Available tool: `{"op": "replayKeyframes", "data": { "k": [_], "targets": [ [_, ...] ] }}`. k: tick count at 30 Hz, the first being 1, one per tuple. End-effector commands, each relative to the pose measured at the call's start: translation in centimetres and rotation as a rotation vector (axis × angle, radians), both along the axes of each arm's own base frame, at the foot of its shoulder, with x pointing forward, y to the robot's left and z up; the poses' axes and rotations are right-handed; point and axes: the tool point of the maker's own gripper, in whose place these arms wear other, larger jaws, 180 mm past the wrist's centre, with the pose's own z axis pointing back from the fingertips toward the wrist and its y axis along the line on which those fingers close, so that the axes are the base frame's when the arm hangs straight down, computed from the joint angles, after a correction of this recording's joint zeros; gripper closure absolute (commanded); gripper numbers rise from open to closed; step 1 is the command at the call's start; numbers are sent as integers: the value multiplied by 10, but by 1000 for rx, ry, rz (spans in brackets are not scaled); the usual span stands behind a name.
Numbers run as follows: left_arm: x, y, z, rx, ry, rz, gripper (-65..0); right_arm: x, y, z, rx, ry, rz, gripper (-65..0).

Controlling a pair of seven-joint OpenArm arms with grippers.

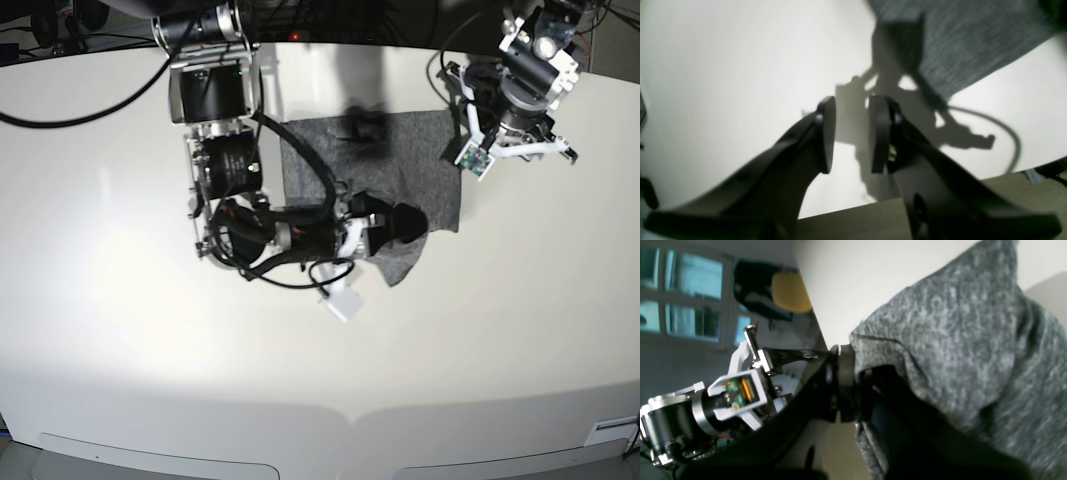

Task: Fold the T-shirt properly
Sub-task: 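Fold the held end over onto the stack with the right gripper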

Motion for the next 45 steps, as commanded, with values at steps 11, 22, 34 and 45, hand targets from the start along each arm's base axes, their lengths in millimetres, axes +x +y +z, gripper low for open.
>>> {"op": "replayKeyframes", "data": {
  "k": [11, 22, 34, 45],
  "targets": [
    [-2, -1, 4, -7, -23, -10, -161, -11, 38, 41, 142, -48, 98, 0],
    [15, -3, -10, -31, -91, -50, -161, -2, 43, 64, 198, -81, 107, 0],
    [51, 3, -24, -35, -97, -7, -161, -2, 43, 63, 196, -80, 107, 0],
    [56, -22, -22, -80, -108, -49, -161, -3, 43, 62, 194, -79, 106, 0]
  ]
}}
